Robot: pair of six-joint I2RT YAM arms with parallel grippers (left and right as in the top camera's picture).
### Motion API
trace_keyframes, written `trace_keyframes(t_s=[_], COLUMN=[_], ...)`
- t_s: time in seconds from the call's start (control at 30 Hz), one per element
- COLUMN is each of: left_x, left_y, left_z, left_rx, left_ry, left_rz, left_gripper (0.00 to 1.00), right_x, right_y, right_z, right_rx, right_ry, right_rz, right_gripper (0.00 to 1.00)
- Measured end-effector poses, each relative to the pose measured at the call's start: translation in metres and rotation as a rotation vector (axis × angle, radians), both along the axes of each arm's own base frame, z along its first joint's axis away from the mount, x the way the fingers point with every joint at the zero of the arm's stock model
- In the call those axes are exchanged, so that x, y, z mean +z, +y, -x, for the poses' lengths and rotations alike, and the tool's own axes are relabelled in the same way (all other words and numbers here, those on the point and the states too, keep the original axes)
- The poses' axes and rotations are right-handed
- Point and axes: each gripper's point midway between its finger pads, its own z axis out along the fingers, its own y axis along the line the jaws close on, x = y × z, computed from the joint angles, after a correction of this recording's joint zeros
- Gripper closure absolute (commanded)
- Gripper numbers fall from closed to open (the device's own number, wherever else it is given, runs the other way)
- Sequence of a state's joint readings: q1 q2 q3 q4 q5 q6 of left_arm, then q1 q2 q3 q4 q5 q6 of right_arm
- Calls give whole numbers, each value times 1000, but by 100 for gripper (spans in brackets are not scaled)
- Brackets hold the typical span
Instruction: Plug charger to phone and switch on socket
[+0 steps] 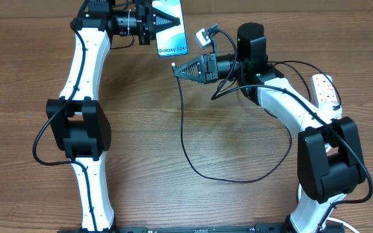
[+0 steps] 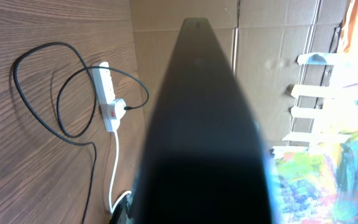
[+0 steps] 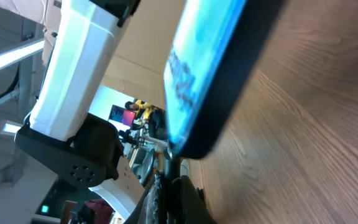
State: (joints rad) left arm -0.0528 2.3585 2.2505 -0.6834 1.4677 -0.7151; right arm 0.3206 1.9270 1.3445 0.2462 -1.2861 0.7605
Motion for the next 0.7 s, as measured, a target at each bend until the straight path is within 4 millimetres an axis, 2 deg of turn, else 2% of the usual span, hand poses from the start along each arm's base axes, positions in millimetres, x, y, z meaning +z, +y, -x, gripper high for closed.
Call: trace_keyframes(t_s=[0.33, 0.7], left_x=[0, 0], left_y=[-1, -17], left_z=[1, 7], left_rx=[-5, -36], left_ry=[-11, -11], left_rz=[2, 2], left_gripper=[96, 96], right_x=[-1, -1], right_y=[-6, -6], right_z=[-10, -10], right_rx=[-50, -47], right_ry=[12, 16], right_rz=[8, 7], right_gripper=[96, 96])
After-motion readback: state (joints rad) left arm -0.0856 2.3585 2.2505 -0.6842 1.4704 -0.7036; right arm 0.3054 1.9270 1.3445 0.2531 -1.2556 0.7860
